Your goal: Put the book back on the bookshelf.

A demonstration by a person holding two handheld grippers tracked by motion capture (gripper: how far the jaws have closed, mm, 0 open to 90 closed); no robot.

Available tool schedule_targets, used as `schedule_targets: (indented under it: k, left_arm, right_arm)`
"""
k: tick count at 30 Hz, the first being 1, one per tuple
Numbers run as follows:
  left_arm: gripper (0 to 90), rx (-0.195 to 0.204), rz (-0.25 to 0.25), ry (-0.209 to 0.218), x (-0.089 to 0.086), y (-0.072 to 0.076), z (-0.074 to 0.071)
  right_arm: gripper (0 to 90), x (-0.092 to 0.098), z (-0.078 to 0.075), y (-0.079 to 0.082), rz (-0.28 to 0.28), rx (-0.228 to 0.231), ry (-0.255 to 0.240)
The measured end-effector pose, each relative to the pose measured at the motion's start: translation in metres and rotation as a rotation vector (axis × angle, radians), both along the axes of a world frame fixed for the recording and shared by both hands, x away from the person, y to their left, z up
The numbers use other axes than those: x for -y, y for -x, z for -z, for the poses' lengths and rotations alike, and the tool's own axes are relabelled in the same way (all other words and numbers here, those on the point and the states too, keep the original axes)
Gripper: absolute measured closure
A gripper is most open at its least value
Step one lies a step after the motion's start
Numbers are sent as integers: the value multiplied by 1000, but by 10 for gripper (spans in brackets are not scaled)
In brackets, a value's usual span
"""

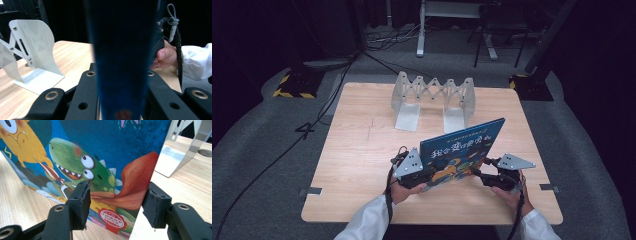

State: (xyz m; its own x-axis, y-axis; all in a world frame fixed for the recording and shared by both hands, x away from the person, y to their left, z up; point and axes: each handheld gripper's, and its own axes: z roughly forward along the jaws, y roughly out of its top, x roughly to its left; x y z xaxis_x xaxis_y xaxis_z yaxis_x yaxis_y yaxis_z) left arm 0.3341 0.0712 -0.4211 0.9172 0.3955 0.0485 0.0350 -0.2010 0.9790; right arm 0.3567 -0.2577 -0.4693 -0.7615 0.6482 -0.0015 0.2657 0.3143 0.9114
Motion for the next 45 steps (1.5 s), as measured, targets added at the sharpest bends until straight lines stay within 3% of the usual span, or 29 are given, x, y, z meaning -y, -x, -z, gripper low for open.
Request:
schedule_targets:
  k: [2, 4, 7, 10, 11, 14, 18, 23, 29, 34, 41, 45]
  left_arm:
    - [756, 19, 1, 24, -6, 2, -1]
    - [705, 5, -8, 51, -14, 2, -3]
    - [765, 5, -26, 43, -19, 3, -2]
    - [779, -16, -2, 67, -20, 0, 0]
    - [752, -24, 11, 33, -15, -2, 3]
    - [770, -17, 12, 9, -9, -1, 8]
    - [798, -22, 26, 6, -8, 0, 7]
    - [824, -12, 20, -7, -3, 0, 5]
    - [829, 13, -36, -35, 1, 1, -2]
    - [830, 33, -87, -41, -7, -1, -9]
    - [831, 91, -168, -97, -27, -1, -21]
    - [831, 99, -205, -113, -38, -2, -24]
  right_arm:
    - [451, 1, 1, 0, 1, -8, -5]
    - [464, 2, 1, 0, 1, -12, -8]
    - [486, 2, 2, 0, 9, -10, -6]
    - [489, 3, 3, -1, 10, -20, -12]
    - [492, 3, 3, -1, 9, -16, -11]
    - [496, 4, 4, 1, 3, -7, -7]
    - [504, 6, 5, 1, -6, -13, -8]
    - [369, 10, 10, 1, 7, -33, 9]
    - [350, 20, 13, -3, 36, -61, 21]
    - [353, 28, 15, -6, 52, -76, 12]
    - [358, 32, 19, -9, 75, -94, 31]
    - [334, 30, 21, -9, 70, -117, 66]
